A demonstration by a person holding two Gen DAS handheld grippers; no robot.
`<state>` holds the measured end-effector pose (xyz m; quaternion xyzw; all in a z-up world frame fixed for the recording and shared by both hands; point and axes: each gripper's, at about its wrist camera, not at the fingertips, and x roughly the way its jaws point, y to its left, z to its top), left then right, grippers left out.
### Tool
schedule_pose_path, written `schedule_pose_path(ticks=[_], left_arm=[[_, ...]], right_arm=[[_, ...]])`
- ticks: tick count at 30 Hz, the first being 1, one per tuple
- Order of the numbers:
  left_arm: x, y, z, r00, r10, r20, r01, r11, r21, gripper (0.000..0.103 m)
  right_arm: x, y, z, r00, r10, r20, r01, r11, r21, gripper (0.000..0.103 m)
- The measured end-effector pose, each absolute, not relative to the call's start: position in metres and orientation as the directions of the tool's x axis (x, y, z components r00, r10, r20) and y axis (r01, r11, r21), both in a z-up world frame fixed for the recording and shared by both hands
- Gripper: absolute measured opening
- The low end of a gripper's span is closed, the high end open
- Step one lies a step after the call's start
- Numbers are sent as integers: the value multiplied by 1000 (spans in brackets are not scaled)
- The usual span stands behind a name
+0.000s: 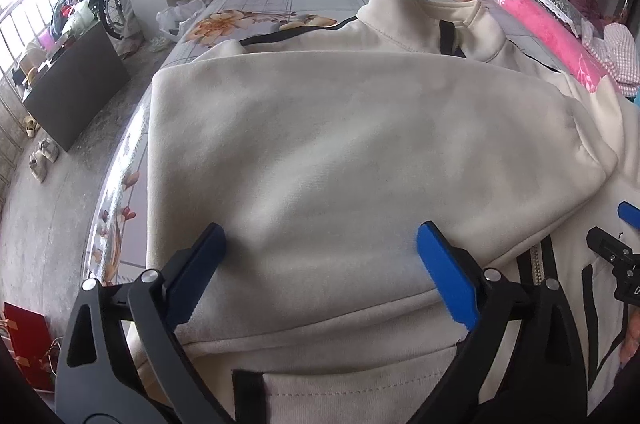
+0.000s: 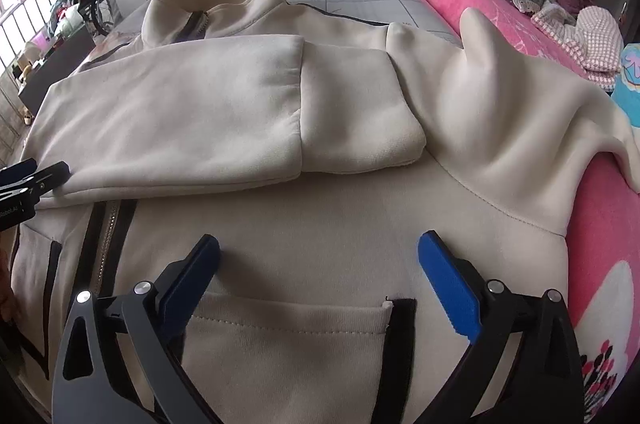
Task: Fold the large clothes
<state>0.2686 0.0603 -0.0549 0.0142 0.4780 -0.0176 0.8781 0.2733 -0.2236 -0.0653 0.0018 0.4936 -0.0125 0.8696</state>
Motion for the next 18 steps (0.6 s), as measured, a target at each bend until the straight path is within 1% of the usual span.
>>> schedule_pose_path(ticks=[7, 14, 18], left_arm=[[264, 61, -56, 573, -10, -819, 40, 999, 16, 96], [266, 62, -56, 559, -16, -829, 49, 999, 14, 96], [265, 61, -55, 564, -11, -826, 40, 999, 14, 96]], right_arm=[[270, -223, -66, 532, -21, -847, 29, 1000, -6, 97], [271, -224, -66, 526, -20, -850, 43, 999, 3, 97], [268, -224, -68, 548, -16, -836, 36, 999, 4, 97]])
